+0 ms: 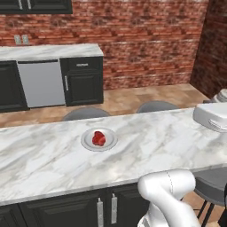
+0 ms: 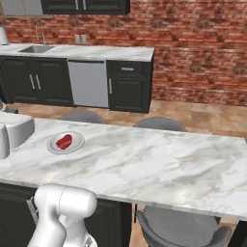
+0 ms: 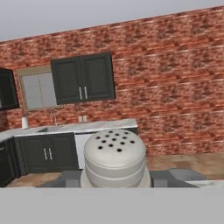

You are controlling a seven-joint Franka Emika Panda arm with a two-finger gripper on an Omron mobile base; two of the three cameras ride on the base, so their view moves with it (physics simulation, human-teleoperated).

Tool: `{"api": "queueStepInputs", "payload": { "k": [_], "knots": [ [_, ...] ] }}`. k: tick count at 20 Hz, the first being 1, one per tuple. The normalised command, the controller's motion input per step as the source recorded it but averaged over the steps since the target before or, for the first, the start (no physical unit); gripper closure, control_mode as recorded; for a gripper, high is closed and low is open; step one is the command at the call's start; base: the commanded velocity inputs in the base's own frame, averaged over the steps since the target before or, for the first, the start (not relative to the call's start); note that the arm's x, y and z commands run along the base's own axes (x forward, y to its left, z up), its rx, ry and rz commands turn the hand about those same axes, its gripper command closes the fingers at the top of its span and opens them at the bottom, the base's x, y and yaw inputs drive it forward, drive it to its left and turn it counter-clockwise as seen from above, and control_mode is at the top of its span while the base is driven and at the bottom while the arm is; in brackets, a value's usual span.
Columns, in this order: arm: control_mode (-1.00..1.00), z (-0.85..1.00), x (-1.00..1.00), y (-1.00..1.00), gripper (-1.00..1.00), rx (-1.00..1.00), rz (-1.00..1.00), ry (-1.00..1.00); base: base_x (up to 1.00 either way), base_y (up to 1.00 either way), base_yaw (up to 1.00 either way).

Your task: Retrieve the shaker from the cabinet and place it next the steak on a plate on the dining table.

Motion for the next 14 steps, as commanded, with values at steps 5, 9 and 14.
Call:
{"api": "queueStepInputs", "payload": {
  "k": [5,9,14],
  "knots": [
    [-1.0,-0.09,0.92,-0.57,1.0,0.02,0.24,0.13,0.0,0.0,0.0],
    [-1.0,-0.28,0.58,-0.36,1.0,0.0,0.32,0.06,0.0,0.0,0.0],
    [-1.0,-0.47,0.23,-0.15,1.0,-0.01,0.42,0.0,0.0,0.0,0.0]
  ]
}}
